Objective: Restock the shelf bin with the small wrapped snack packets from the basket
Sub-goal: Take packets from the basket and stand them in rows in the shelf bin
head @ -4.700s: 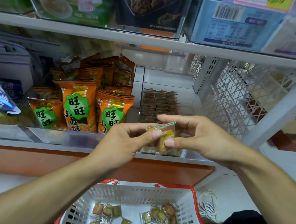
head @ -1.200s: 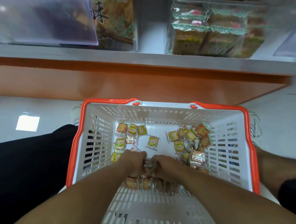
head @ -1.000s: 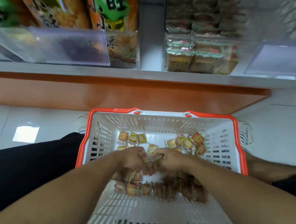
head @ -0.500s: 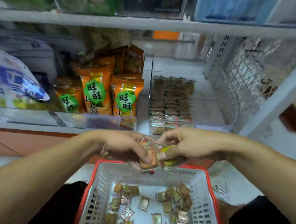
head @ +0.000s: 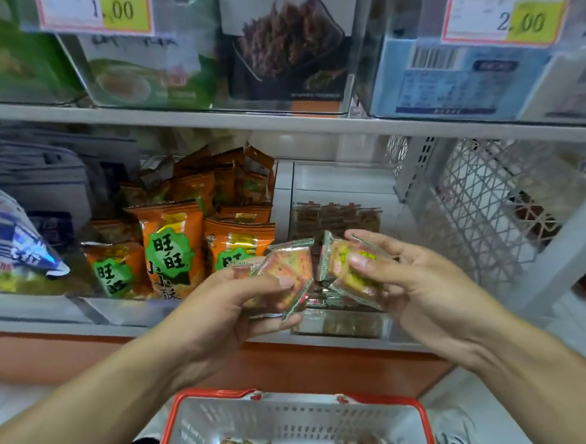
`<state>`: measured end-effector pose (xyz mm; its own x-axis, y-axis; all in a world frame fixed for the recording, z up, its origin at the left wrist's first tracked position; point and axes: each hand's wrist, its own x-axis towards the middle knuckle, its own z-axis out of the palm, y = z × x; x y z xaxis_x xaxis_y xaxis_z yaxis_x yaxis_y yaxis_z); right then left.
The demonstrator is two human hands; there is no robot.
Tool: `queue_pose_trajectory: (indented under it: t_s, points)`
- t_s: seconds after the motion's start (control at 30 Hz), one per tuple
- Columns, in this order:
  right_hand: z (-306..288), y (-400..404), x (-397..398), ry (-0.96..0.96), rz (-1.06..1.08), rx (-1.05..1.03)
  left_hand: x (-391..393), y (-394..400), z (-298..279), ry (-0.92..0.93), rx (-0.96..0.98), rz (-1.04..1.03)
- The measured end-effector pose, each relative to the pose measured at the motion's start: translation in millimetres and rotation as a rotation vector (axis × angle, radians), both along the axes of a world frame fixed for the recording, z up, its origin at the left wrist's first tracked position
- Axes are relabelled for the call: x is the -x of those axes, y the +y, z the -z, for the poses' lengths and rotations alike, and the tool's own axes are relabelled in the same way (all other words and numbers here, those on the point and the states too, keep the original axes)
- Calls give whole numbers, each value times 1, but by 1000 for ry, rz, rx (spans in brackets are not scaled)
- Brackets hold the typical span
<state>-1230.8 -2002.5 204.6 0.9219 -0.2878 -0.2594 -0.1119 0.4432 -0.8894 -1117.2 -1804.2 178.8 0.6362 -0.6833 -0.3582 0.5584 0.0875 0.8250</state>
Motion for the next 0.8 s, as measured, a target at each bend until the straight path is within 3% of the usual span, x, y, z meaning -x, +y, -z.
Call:
queue_pose_trajectory:
  t_s: [0.2,0.47,0.7,0.8]
  points:
    - [1,2,4,130,-329,66,2,-2,-1,-106,-68,194]
    - [7,14,7,90,-301,167,-2,2,7,-48,-63,262]
    - [9,17,8,-125,-243,837,-4,-1,9,241,-31,106]
    - [12,19,10,-232,-270,1057,-4,0,2,262,-44,135]
